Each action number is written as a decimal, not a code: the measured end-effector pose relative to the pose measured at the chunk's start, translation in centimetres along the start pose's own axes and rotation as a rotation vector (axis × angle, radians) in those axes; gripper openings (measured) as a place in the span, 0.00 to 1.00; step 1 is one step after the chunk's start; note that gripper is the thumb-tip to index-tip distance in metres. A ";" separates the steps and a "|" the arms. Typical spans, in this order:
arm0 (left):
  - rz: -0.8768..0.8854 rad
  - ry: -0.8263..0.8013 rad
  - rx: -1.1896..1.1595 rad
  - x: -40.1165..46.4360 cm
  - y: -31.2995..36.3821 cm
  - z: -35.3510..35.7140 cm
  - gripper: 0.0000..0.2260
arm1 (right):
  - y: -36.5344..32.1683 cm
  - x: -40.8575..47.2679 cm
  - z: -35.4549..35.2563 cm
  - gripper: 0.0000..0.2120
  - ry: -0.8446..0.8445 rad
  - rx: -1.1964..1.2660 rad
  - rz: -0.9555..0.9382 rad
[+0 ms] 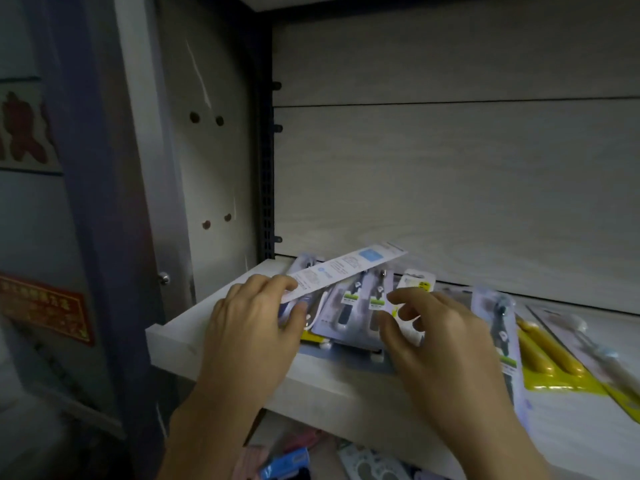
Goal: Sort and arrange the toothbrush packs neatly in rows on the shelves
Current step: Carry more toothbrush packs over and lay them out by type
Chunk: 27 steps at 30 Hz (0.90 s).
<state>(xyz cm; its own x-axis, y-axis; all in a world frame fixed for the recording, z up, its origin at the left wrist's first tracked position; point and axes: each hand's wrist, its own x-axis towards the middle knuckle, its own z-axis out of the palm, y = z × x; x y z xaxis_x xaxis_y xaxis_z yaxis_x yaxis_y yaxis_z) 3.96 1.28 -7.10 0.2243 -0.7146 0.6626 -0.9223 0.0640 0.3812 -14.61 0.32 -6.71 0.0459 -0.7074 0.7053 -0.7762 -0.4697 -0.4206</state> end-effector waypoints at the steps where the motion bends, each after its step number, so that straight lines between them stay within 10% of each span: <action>1: 0.006 -0.016 -0.004 0.7 -0.3 0.3 0.14 | -0.2 0.3 0.2 0.10 -0.007 -0.009 0.010; 27: 0.208 -0.193 -0.139 6.9 -4.3 3.5 0.20 | -2.0 2.6 5.7 0.13 -0.046 -0.468 0.387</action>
<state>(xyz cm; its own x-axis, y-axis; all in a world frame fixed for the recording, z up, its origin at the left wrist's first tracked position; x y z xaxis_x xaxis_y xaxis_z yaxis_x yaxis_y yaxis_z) 8.40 -6.39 -6.41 -0.0406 -0.7944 0.6060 -0.8872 0.3077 0.3439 -9.34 -3.56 -7.32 -0.2760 -0.8073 0.5217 -0.9354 0.1008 -0.3389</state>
